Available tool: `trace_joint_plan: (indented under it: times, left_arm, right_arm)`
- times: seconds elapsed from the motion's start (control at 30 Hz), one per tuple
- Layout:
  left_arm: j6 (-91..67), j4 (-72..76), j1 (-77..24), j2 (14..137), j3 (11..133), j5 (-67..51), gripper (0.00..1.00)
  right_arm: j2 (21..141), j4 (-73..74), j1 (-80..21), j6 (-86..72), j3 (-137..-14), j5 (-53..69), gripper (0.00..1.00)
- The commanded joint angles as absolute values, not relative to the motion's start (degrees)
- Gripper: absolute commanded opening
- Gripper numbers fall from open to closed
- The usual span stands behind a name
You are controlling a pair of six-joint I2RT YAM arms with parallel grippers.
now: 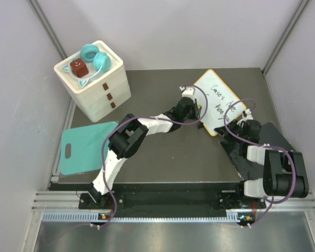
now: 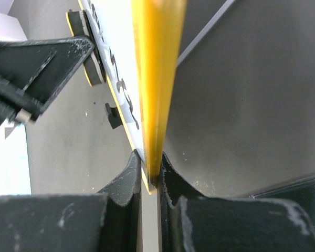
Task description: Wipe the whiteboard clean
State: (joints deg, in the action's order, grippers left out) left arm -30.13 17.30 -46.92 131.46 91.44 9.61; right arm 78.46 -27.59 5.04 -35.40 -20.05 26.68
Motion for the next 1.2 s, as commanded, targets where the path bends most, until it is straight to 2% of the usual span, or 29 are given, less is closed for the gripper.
trace_joint_plan:
  times: [0.0, 0.3, 0.7, 0.93, 1.17]
  left_arm:
    - [-30.1, 6.3, -43.7, 134.9, 88.8, 7.6, 0.0]
    - [-26.0, 5.7, -45.4, 138.6, 102.5, -1.9, 0.0]
    - [-20.1, -1.4, -52.1, 145.5, 125.6, -4.2, 0.0]
    - [-11.1, -5.3, -57.2, 147.3, 124.9, -6.6, 0.0]
    - [-2.7, -8.3, -63.5, 148.4, 123.3, -14.1, 0.0]
  right_arm:
    - [79.0, -19.6, 3.9, -32.3, -19.6, 28.7, 0.0]
    - [79.0, -19.6, 3.9, -32.2, -19.5, 28.7, 0.0]
    - [79.4, -19.4, 3.9, -32.2, -19.8, 28.9, 0.0]
    - [79.4, -19.5, 3.9, -32.2, -19.8, 28.9, 0.0]
    - [79.5, -19.5, 4.0, -32.1, -19.8, 29.0, 0.0]
